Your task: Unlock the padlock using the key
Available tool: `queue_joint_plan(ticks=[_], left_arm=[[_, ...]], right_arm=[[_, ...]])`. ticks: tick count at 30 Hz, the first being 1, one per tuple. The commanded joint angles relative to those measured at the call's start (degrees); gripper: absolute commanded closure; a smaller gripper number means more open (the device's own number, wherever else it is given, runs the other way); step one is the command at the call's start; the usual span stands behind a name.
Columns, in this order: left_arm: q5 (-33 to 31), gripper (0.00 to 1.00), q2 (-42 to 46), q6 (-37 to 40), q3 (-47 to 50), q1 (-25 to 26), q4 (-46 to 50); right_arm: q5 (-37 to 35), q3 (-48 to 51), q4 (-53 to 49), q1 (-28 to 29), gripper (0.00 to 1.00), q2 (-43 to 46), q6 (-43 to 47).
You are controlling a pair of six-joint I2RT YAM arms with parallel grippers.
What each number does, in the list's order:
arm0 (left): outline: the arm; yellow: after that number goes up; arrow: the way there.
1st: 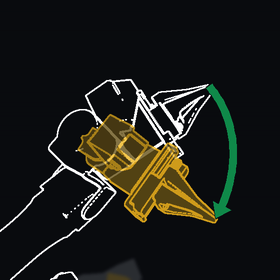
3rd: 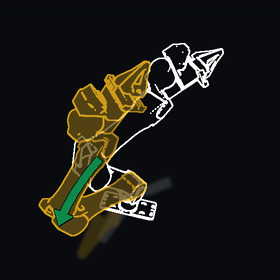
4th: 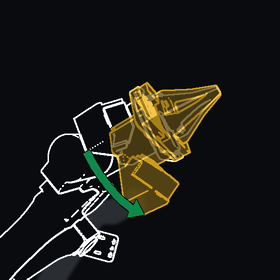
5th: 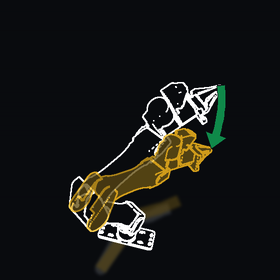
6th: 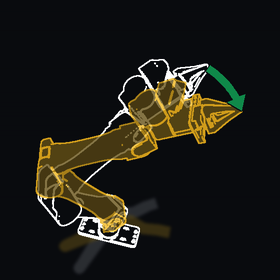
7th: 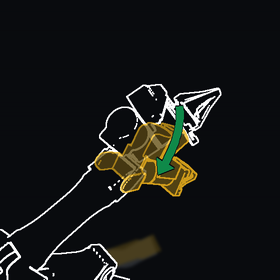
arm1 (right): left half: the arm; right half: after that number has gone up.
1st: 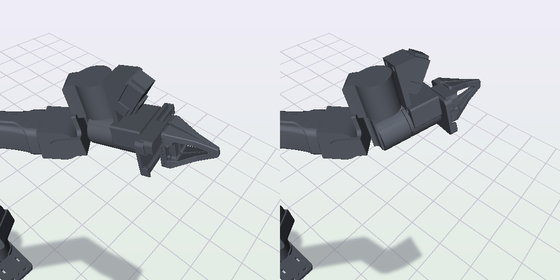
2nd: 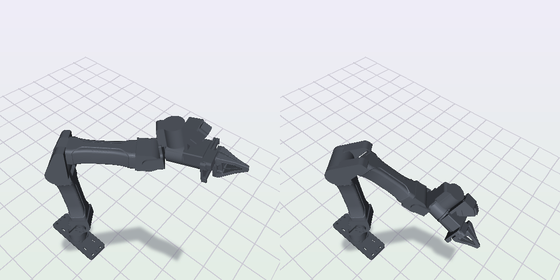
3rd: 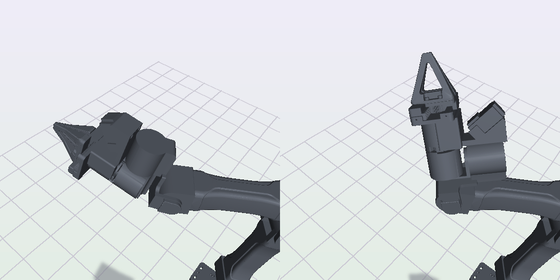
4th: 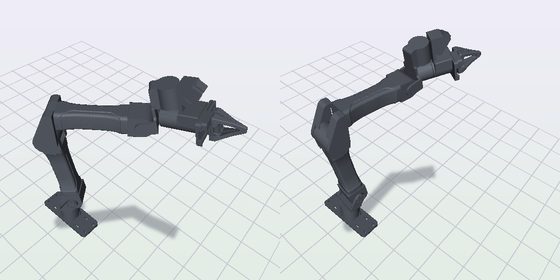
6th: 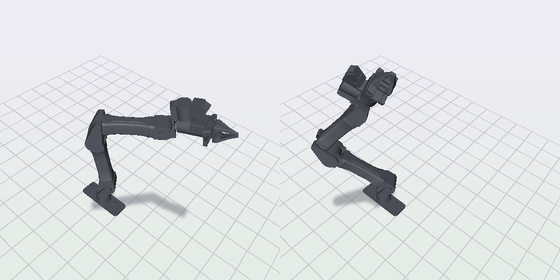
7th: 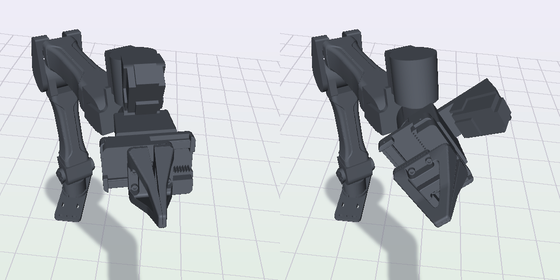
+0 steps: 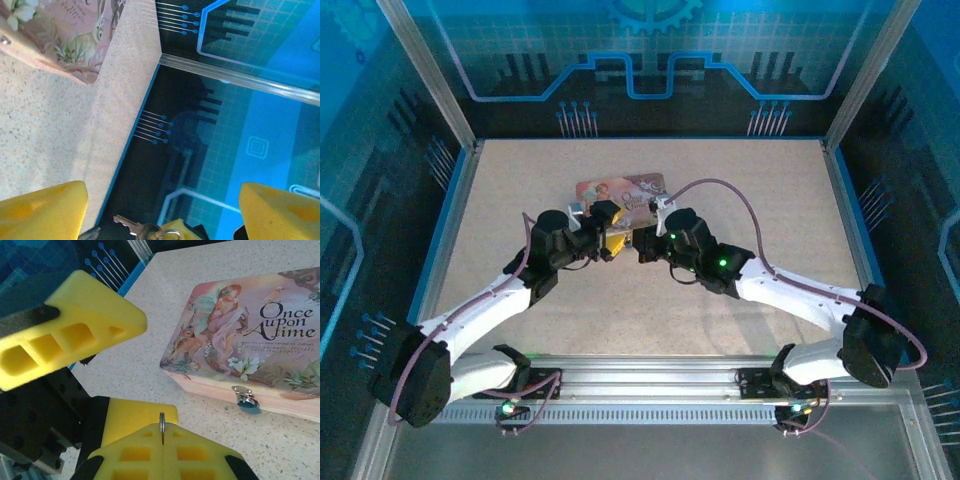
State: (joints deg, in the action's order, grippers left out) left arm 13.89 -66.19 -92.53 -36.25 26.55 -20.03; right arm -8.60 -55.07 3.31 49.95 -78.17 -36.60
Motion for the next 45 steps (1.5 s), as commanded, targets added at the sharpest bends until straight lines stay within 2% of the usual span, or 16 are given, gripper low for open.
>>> queue_joint_plan(ticks=[1, 13, 25, 38, 45], left_arm=[[-1.85, 0.19, -0.04, -6.86, 1.03, 0.76, -1.48], [-1.60, 0.19, -1.13, -13.29, 3.03, 1.14, -6.69], [-2.13, 0.42, -1.95, -15.13, 3.73, 1.14, -9.85], [-2.55, 0.53, -2.00, -14.91, 4.26, 1.12, -9.58], [-2.80, 0.62, -1.96, -14.87, 4.43, 1.14, -9.59]], right_arm=[[1.07, -2.45, 3.16, 0.70, 1.00, -1.65, -0.40], [3.83, -5.09, 5.21, 1.53, 1.00, -5.32, -0.71], [3.66, -3.65, 4.01, 2.36, 1.00, -4.24, -1.54], [2.16, -1.61, 3.21, 2.43, 1.00, -1.44, -1.72], [1.86, -0.93, 3.02, 2.35, 1.00, -0.85, -1.77]])
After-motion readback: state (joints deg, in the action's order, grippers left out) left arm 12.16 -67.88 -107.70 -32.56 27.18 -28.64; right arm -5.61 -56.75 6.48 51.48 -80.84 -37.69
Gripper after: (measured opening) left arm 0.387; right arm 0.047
